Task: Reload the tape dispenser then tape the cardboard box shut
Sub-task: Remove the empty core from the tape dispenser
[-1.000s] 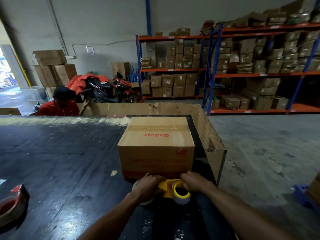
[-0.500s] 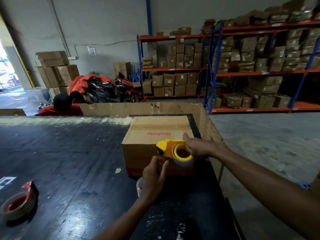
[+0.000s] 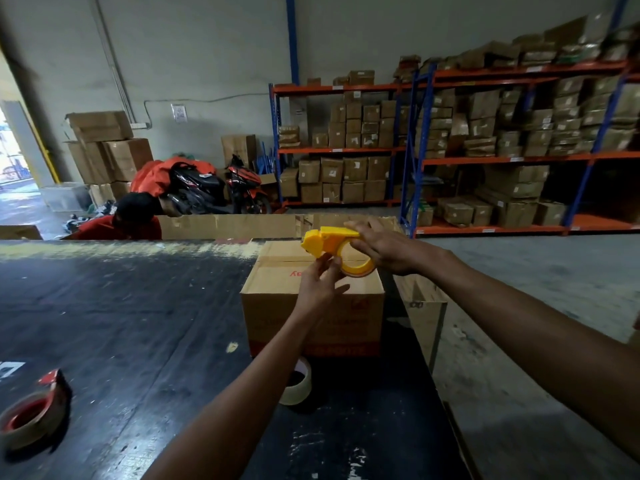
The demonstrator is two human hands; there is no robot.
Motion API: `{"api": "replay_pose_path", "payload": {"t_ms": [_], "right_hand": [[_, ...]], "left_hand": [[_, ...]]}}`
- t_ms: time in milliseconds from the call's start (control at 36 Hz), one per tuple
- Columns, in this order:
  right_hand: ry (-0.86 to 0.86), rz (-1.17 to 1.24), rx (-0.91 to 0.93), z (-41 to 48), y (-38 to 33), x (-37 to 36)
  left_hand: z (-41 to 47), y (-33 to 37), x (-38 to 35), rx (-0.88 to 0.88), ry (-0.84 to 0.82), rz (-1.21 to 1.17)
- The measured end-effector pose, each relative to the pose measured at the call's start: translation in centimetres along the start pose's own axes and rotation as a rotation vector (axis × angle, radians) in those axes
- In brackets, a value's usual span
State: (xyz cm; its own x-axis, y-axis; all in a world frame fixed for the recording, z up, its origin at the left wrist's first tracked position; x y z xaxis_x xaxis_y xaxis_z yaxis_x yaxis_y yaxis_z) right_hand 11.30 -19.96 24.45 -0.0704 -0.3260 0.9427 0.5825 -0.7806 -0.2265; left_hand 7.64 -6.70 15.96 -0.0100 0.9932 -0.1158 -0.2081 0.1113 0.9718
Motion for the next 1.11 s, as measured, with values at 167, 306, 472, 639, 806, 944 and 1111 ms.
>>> {"api": "replay_pose_path", "payload": {"t_ms": [167, 306, 472, 639, 806, 944, 1111], "right_hand": [[0.029, -0.018, 0.019, 0.9, -1.7, 1.9], [-0.008, 0.038, -0.038, 2.0, -2.3, 3.4], [-0.122, 0.066, -0.046, 2.9, -3.7, 6.1], [-0.162, 0.036, 0.032, 3.4, -5.1, 7.7], [-0.137, 0.023, 0.006, 4.1, -5.2, 7.7], [-0.097, 0.038, -0.026, 4.6, -3.9, 8.2], [-0.061, 0.088, -0.039, 4.3, -3.0, 9.0]], "left_hand": [[0.3, 1.3, 0.6, -0.053, 0.096, -0.013], [0.2, 1.7, 0.9, -0.088, 0.143, -0.019], [-0.8, 0.5, 1.3, -0.089, 0.121, 0.004], [-0.8, 0.5, 2.0, -0.091, 0.116, 0.018], [-0.8, 0.6, 2.4, -0.092, 0.162, 0.004], [-1.7, 0.9, 1.8, -0.13, 0.125, -0.04], [-4.3, -3.8, 1.4, -0.088, 0.067, 0.019]]}}
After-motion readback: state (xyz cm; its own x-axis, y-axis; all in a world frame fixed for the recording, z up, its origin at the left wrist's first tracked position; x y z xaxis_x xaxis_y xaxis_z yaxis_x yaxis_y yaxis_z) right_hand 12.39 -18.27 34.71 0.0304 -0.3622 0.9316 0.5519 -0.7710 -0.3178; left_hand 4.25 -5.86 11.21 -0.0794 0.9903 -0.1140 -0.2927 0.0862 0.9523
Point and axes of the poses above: each hand's wrist, its own z-axis towards the middle knuckle, its own x-axis out of the back of the hand, y = z × x, the point moved 8 cm from there along z, towards the middle knuckle, and after that the axes turned 1 degree about -x, right-handed, at the moved point
